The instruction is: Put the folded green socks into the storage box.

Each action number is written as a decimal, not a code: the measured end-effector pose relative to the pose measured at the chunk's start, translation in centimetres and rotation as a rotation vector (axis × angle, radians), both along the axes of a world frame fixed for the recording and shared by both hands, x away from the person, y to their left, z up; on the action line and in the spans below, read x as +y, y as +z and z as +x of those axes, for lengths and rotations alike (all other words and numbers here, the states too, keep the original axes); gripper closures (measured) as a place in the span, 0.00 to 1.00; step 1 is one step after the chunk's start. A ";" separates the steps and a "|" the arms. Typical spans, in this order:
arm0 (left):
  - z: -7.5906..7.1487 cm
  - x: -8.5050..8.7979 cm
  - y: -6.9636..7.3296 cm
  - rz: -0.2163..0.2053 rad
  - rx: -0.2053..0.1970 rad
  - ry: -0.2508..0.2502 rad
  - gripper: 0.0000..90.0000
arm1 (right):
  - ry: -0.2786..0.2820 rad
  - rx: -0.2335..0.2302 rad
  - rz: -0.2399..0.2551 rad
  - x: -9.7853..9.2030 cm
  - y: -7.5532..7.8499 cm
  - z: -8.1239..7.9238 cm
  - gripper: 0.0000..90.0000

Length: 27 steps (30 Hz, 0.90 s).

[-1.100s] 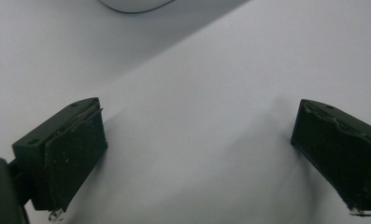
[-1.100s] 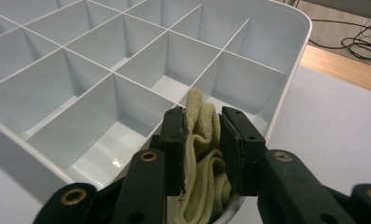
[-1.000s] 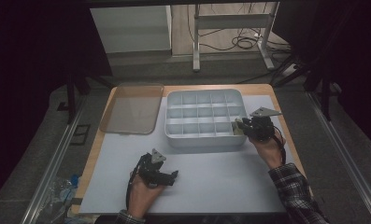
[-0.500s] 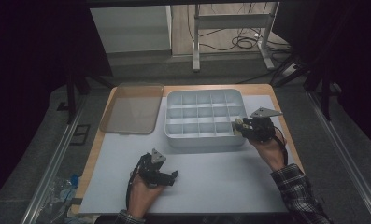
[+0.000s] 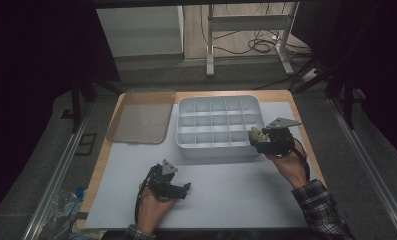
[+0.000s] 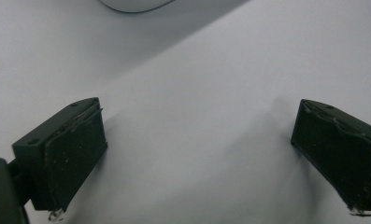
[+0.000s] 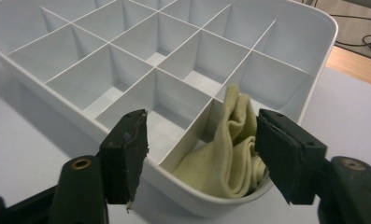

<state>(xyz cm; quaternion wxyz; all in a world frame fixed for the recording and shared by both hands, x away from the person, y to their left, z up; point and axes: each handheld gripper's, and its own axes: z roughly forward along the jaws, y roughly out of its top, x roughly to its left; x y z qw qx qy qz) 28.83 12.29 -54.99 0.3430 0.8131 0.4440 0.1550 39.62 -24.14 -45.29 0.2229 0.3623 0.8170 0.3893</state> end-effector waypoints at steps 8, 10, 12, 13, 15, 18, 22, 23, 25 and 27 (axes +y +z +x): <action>0.0 0.0 0.0 0.001 0.000 0.000 0.03 | 0.015 0.011 -0.008 0.1 0.3 -1.2 0.32; 0.0 0.0 0.0 0.001 0.000 0.000 0.03 | 0.019 0.007 -0.014 0.2 0.5 -1.6 0.31; 0.0 0.0 0.0 0.000 0.000 0.000 0.03 | 0.027 0.007 -0.024 0.3 0.6 -2.0 0.31; 0.0 0.0 0.0 0.000 0.000 0.000 0.03 | 0.031 0.008 -0.025 0.3 0.6 -2.2 0.30; 0.0 0.0 0.0 0.000 0.000 0.000 0.03 | 0.037 0.014 -0.031 0.3 0.7 -2.5 0.30; 0.0 0.0 0.0 -0.003 -0.002 0.003 0.03 | 0.047 0.023 -0.028 0.4 0.7 -3.1 0.30; 0.0 0.0 0.0 -0.001 -0.004 0.001 0.03 | 0.055 0.033 -0.029 0.4 0.7 -3.9 0.30; 0.0 0.0 0.0 -0.001 -0.003 0.001 0.03 | 0.056 0.036 -0.027 0.4 0.7 -4.0 0.30; 0.0 0.0 0.0 0.000 -0.003 0.001 0.03 | 0.057 0.040 -0.022 0.4 0.6 -4.4 0.29; 0.0 0.0 0.0 0.000 -0.003 0.001 0.03 | 0.065 0.041 -0.024 0.5 0.6 -4.8 0.28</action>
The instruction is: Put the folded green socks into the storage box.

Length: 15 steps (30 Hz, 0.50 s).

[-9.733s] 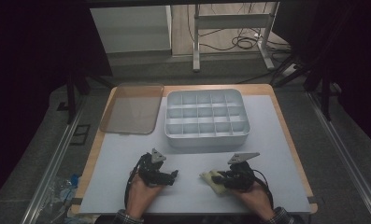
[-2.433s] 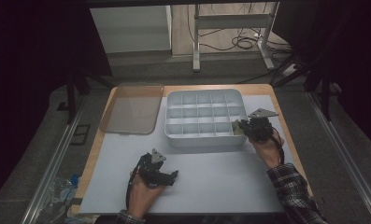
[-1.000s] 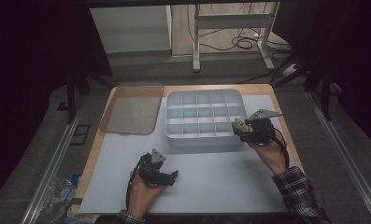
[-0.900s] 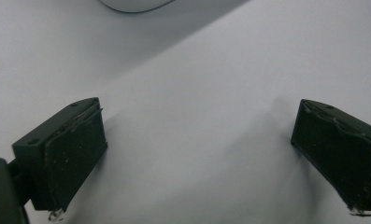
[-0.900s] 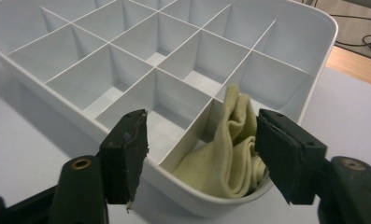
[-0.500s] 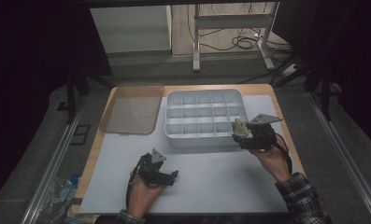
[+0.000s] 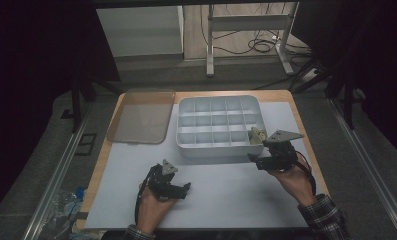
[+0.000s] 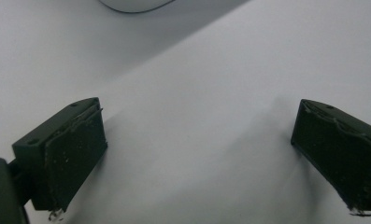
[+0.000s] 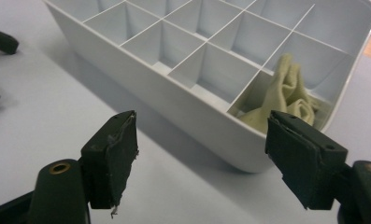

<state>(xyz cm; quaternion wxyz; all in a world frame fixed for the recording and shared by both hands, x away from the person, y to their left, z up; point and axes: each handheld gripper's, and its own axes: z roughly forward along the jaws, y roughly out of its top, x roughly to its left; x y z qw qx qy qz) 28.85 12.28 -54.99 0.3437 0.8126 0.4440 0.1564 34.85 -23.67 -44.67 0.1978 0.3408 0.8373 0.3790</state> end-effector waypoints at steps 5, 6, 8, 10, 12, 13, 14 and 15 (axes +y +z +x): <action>0.0 0.0 0.0 0.000 0.002 0.000 0.03 | 0.010 -0.010 -0.010 0.2 -0.3 -0.9 0.25; 0.0 0.0 0.0 0.000 0.002 0.000 0.03 | 0.011 -0.008 -0.013 0.1 -0.3 -1.1 0.25; 0.0 0.0 0.0 0.000 0.002 0.000 0.03 | 0.012 -0.006 -0.013 0.2 -0.5 -1.5 0.25; 0.0 0.0 0.0 -0.002 0.001 0.002 0.03 | 0.015 -0.004 -0.018 0.1 -0.8 -1.8 0.25; 0.0 0.0 0.0 -0.002 0.002 0.002 0.03 | 0.014 0.002 -0.018 0.0 -1.0 -2.1 0.25; 0.0 0.0 0.0 -0.002 0.001 0.002 0.03 | 0.013 0.002 -0.015 -0.1 -1.2 -2.3 0.25; 0.0 0.0 0.0 -0.003 0.001 0.003 0.03 | 0.014 0.003 -0.013 -0.1 -1.3 -2.4 0.25; 0.0 0.0 0.0 0.001 0.002 0.000 0.03 | 0.013 0.005 -0.012 -0.2 -1.5 -2.5 0.24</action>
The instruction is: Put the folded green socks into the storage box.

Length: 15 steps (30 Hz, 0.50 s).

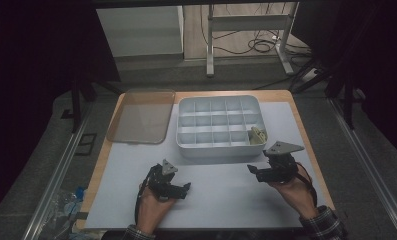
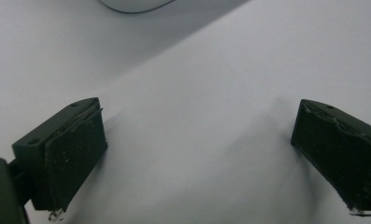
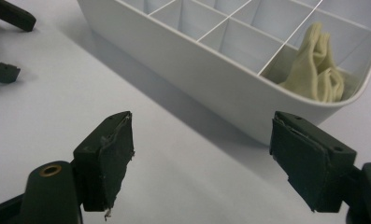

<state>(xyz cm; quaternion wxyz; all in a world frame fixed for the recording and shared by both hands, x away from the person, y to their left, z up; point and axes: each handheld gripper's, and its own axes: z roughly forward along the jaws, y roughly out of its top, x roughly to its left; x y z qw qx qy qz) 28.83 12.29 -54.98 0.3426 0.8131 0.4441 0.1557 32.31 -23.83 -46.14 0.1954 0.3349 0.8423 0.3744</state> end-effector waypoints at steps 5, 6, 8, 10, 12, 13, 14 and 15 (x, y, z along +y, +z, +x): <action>0.0 0.0 0.0 0.000 0.000 0.000 0.03 | 0.002 0.009 0.000 -0.2 -0.8 -0.6 0.23; 0.0 0.0 0.0 0.000 0.000 0.000 0.03 | 0.002 0.014 0.004 -0.2 -1.1 -0.7 0.23; 0.0 0.0 0.0 0.000 0.000 0.000 0.03 | 0.003 0.017 0.008 -0.2 -1.5 -0.9 0.22; 0.0 0.0 0.0 0.000 0.000 0.000 0.03 | 0.001 0.025 0.011 -0.2 -2.0 -1.1 0.21; 0.0 0.0 0.0 0.000 -0.001 0.000 0.03 | 0.006 0.031 0.018 -0.2 -2.5 -1.2 0.20; 0.0 0.0 0.0 0.000 -0.001 0.000 0.03 | 0.008 0.035 0.022 -0.2 -2.7 -1.3 0.19; 0.0 0.0 0.0 0.000 -0.001 0.000 0.03 | 0.009 0.037 0.021 -0.2 -3.0 -1.3 0.18; 0.0 0.0 0.0 0.000 -0.001 0.000 0.03 | 0.006 0.038 0.019 -0.2 -3.2 -1.4 0.17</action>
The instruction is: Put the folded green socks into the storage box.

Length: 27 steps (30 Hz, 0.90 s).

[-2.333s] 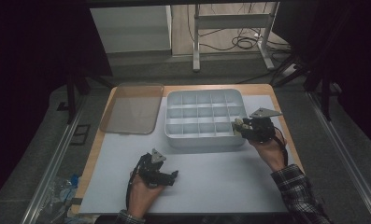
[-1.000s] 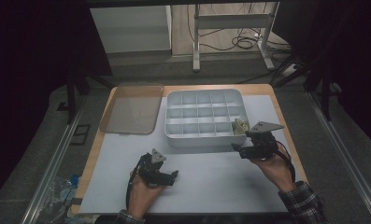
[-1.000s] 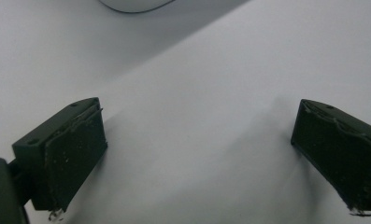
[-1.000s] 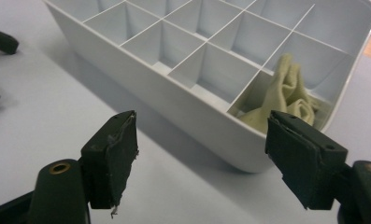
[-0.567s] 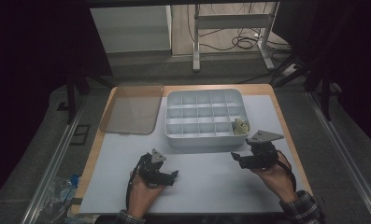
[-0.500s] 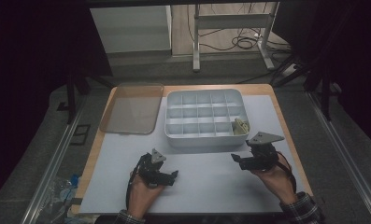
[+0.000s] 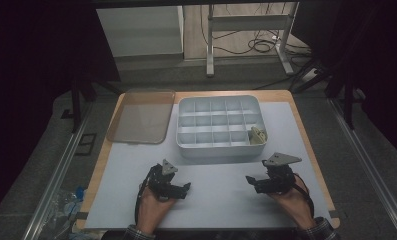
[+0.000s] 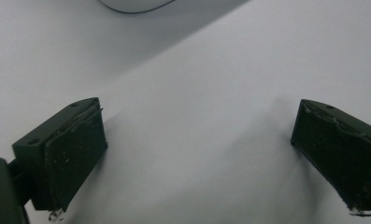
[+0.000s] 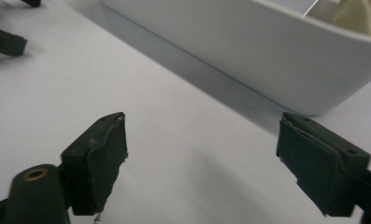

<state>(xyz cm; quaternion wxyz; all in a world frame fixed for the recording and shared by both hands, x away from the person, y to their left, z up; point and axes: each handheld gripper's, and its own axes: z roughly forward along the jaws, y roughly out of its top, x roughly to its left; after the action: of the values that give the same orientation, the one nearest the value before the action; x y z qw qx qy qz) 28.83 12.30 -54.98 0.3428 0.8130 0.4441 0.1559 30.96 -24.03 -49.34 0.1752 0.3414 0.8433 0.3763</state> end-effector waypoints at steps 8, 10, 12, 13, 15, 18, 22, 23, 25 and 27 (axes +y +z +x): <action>0.0 0.0 0.0 -0.001 -0.001 0.000 0.03 | 0.003 0.051 -0.016 -0.1 -2.4 0.0 0.11; 0.0 0.0 0.0 -0.001 -0.001 0.000 0.03 | 0.004 0.057 -0.027 0.0 -2.9 0.0 0.09; 0.0 0.0 0.0 0.000 -0.001 0.000 0.03 | 0.006 0.062 -0.036 0.0 -3.3 0.0 0.09; 0.0 0.0 0.0 0.000 -0.001 0.000 0.03 | 0.008 0.061 -0.041 0.1 -3.5 0.0 0.09; 0.0 0.0 0.0 0.000 -0.001 0.000 0.03 | 0.008 0.057 -0.051 0.1 -3.9 0.0 0.08; 0.0 0.0 0.0 0.000 -0.001 0.000 0.03 | 0.006 0.047 -0.066 0.3 -3.9 -0.1 0.08; 0.0 0.0 0.0 0.000 -0.001 0.000 0.03 | 0.005 0.047 -0.065 0.3 -4.0 -0.1 0.08; 0.0 0.0 0.0 0.000 -0.002 0.000 0.03 | 0.005 0.046 -0.065 0.3 -4.0 -0.1 0.08; 0.0 0.0 0.0 0.000 -0.001 0.000 0.03 | 0.005 0.044 -0.064 0.3 -4.0 -0.2 0.08; 0.0 0.0 0.0 0.001 -0.003 0.000 0.03 | 0.005 0.043 -0.064 0.2 -4.1 -0.2 0.08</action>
<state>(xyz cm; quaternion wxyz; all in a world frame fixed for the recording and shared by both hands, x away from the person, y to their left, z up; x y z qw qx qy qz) 28.81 12.29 -54.99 0.3430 0.8130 0.4435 0.1572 30.75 -23.81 -53.40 0.1669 0.3414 0.8593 0.3424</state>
